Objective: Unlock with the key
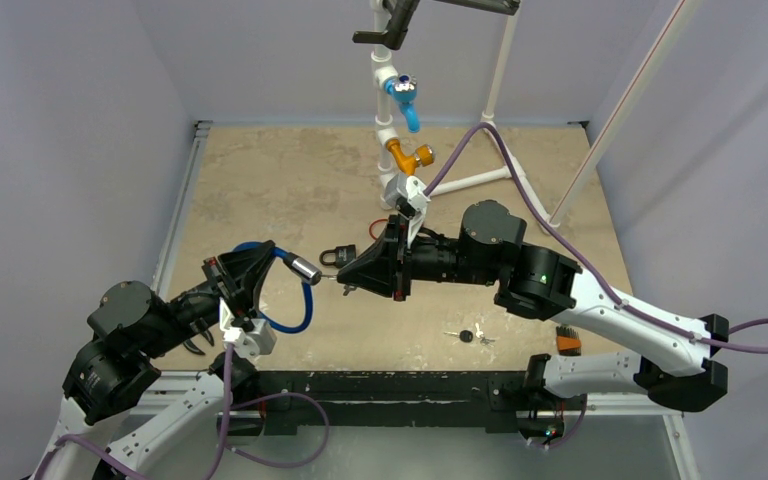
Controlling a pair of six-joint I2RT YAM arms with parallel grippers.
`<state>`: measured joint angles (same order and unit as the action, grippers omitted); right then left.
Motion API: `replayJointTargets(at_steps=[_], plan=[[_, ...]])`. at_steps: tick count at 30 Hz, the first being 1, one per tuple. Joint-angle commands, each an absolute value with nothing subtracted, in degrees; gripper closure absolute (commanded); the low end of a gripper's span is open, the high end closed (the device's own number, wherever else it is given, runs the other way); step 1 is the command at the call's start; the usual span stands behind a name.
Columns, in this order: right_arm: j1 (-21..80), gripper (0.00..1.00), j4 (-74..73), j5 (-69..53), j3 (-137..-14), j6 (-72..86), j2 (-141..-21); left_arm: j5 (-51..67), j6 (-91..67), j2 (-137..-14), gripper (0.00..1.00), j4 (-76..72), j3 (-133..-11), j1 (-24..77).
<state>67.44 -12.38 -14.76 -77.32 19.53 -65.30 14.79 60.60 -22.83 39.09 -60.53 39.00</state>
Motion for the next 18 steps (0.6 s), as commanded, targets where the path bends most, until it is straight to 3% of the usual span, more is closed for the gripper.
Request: replayJointTargets(at_steps=[1, 18], plan=[[67.3, 1.0, -9.5, -16.2, -77.3, 20.1, -65.0, 15.5, 60.3, -22.4, 1.0, 36.1, -62.5, 38.6], [67.3, 1.0, -8.5, -17.4, -75.8, 20.4, -63.4, 15.2, 60.4, -22.1, 1.0, 36.3, -62.2, 38.2]])
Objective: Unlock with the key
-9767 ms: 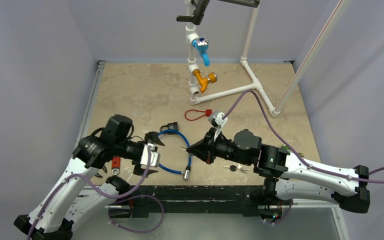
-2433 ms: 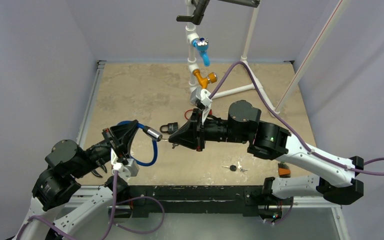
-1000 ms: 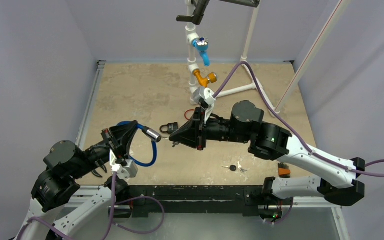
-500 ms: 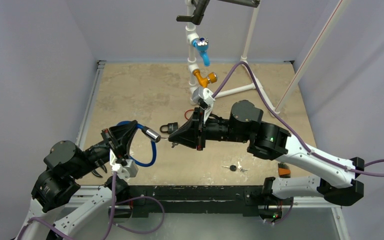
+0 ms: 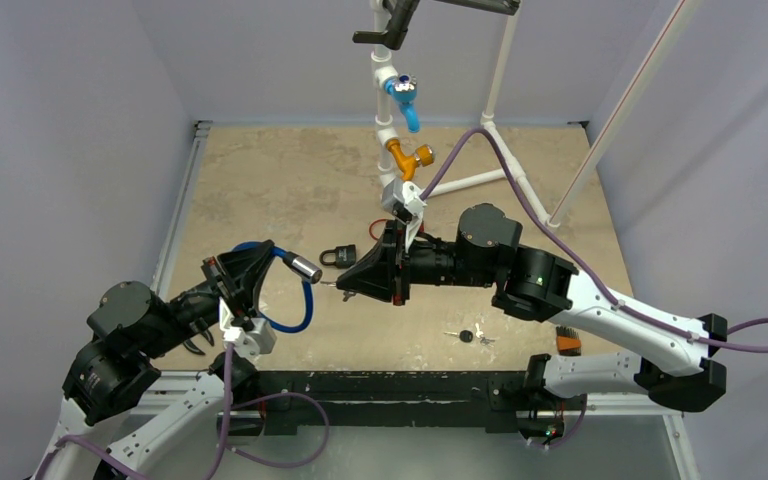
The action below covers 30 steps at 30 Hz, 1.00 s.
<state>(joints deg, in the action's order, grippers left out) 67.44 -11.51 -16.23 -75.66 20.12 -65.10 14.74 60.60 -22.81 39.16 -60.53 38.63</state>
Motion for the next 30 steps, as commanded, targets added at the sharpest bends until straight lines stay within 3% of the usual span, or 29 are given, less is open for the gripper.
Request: replayJointTargets(at_steps=[1, 30], plan=[[67.3, 1.0, -8.5, -17.3, -75.8, 20.3, -63.3, 15.2, 60.4, -22.1, 1.0, 36.3, -62.1, 38.2], [67.3, 1.0, -6.3, -16.6, -76.6, 20.2, -63.9, 16.2, 60.3, -22.1, 1.0, 36.9, -62.7, 38.0]])
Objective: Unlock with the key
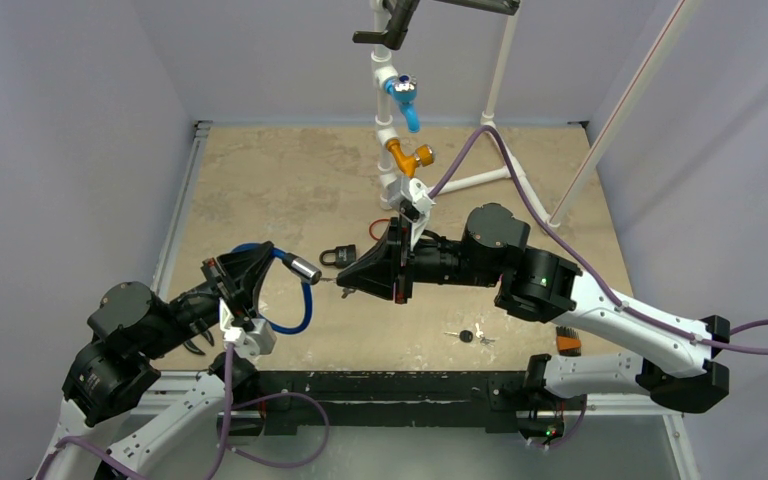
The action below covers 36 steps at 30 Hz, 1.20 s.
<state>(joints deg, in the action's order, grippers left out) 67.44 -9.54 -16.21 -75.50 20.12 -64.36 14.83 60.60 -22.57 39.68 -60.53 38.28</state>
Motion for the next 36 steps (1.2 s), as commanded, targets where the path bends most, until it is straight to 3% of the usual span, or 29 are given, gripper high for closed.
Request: replayJointTargets(at_steps=[1, 36], plan=[[67.3, 1.0, -6.3, -16.6, -76.6, 20.1, -64.1, 16.2, 60.3, -22.1, 1.0, 36.9, -62.7, 38.0], [65.7, 1.0, -4.8, -18.9, -73.7, 21.2, -64.6, 16.3, 60.4, -22.2, 1.0, 36.8, -62.7, 37.5]])
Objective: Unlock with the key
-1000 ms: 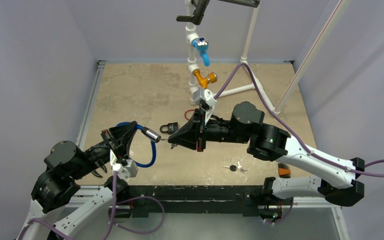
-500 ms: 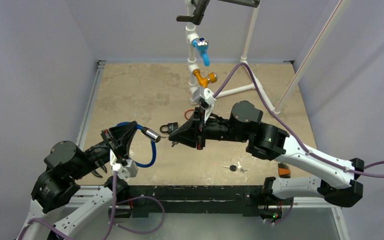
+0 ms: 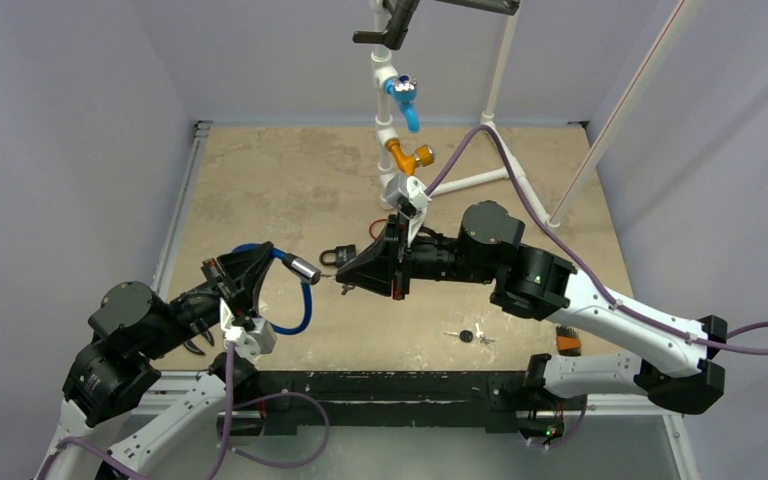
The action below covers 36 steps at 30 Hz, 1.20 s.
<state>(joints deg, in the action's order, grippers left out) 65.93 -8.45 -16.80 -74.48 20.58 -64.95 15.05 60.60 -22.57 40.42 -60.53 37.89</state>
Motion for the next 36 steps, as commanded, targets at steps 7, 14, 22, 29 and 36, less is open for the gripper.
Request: replayJointTargets(at_steps=[7, 14, 22, 29, 36], plan=[[65.7, 1.0, -5.1, -18.9, -73.7, 21.4, -64.2, 16.2, 60.6, -22.0, 1.0, 36.9, -62.3, 37.5], [65.7, 1.0, -5.0, -17.4, -73.9, 21.1, -64.5, 16.5, 60.6, -21.9, 1.0, 37.3, -62.7, 37.5], [65.7, 1.0, -3.7, -16.3, -73.1, 22.5, -64.8, 17.0, 60.6, -21.7, 1.0, 37.6, -62.8, 37.4], [65.7, 1.0, -1.8, -15.2, -71.7, 23.8, -64.8, 17.1, 60.5, -21.7, 1.0, 37.6, -63.1, 37.3], [65.6, 1.0, -3.4, -11.9, -71.3, 24.0, -65.3, 17.2, 60.3, -21.6, 1.0, 37.7, -63.1, 37.0]])
